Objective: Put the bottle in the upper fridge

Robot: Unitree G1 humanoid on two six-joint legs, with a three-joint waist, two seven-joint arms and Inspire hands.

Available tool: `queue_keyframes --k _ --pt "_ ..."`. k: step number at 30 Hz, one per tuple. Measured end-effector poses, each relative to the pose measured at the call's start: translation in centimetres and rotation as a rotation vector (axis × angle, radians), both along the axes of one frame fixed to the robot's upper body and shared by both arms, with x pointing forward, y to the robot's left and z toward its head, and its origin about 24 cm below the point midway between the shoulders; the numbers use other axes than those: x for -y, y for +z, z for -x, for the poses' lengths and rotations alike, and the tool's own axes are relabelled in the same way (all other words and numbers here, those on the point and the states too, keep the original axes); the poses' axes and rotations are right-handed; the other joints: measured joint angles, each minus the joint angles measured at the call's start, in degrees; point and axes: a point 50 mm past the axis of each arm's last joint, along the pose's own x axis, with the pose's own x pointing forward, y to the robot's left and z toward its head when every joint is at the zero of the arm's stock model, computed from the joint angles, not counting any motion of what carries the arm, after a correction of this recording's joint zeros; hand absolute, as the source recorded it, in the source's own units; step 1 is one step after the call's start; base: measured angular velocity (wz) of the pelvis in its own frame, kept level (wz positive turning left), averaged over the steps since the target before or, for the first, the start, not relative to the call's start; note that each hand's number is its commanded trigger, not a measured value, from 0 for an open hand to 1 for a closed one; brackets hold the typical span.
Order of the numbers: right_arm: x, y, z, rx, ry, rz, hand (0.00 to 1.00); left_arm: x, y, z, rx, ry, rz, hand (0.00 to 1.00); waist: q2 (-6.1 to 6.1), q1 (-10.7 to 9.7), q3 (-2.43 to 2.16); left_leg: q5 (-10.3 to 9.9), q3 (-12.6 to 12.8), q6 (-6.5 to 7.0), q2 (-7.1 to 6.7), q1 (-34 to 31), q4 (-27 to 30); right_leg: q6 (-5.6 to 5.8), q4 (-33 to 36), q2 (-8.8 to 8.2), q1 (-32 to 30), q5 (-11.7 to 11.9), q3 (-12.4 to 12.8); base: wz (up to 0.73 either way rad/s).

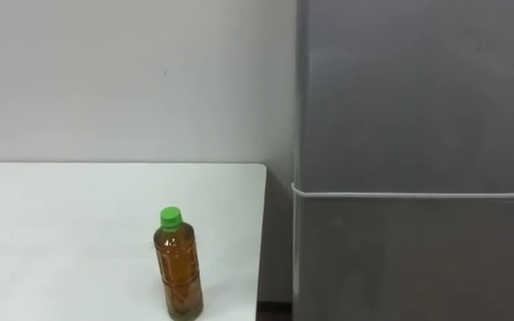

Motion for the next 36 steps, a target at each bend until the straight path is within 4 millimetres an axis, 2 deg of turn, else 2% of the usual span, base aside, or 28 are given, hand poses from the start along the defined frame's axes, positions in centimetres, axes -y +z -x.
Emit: queue_keyframes --k 6,8,13,19,25,29,36 --pt "-0.1 0.0 -0.3 0.005 -0.003 -0.005 0.0 0.7 0.4 -0.8 -0.006 -0.074 -0.02 0.0 0.11 -1.57 0.07 0.0 0.27 0.0 -0.02 0.05 0.01 0.0 -0.05 -0.01 0.1 0.0 0.07 0.0" --pt "-0.1 0.0 -0.6 0.01 0.006 -0.009 0.0 1.2 0.8 -1.5 0.004 -0.123 -0.028 0.0 0.07 -2.21 0.38 0.0 0.01 0.0 -0.03 0.0 0.1 0.0 -0.05 -0.04 0.09 0.0 0.08 0.0" --pt "-0.1 0.0 -0.9 0.015 0.012 -0.032 0.0 2.3 1.7 -3.0 0.032 -0.249 -0.066 0.0 0.33 -3.11 0.58 0.0 0.11 0.0 -0.08 -0.08 0.1 0.01 -0.04 -0.04 -0.1 0.0 0.17 -0.01" --pt "0.2 0.1 -1.3 0.02 0.032 -0.051 0.0 4.3 2.0 -4.7 0.018 -0.426 -0.106 0.0 0.43 -4.17 0.51 0.01 0.64 0.01 -0.06 -0.5 0.1 0.05 0.01 0.01 -0.79 -0.03 0.47 -0.02" --pt "0.1 0.1 -1.8 0.019 0.069 -0.072 0.0 6.4 3.2 -6.5 0.043 -0.574 -0.142 0.0 -0.17 -4.93 0.16 0.01 1.1 0.0 0.09 -1.02 0.09 0.0 0.48 0.18 -1.84 0.01 1.53 -0.09" --pt "0.0 0.2 -2.2 0.019 0.077 -0.074 0.0 7.5 3.3 -7.7 0.021 -0.658 -0.145 0.0 -0.23 -5.96 0.2 0.01 1.32 0.0 0.17 -0.8 -0.08 0.0 0.94 0.23 -1.85 0.02 1.93 -0.05" --pt "0.3 0.4 -2.8 0.034 0.085 -0.068 0.0 8.1 1.6 -9.3 -0.063 -0.747 -0.103 0.0 1.13 -7.91 0.93 0.01 2.3 0.01 0.2 -0.12 -0.15 0.0 0.93 0.29 -1.48 0.02 2.71 -0.06"
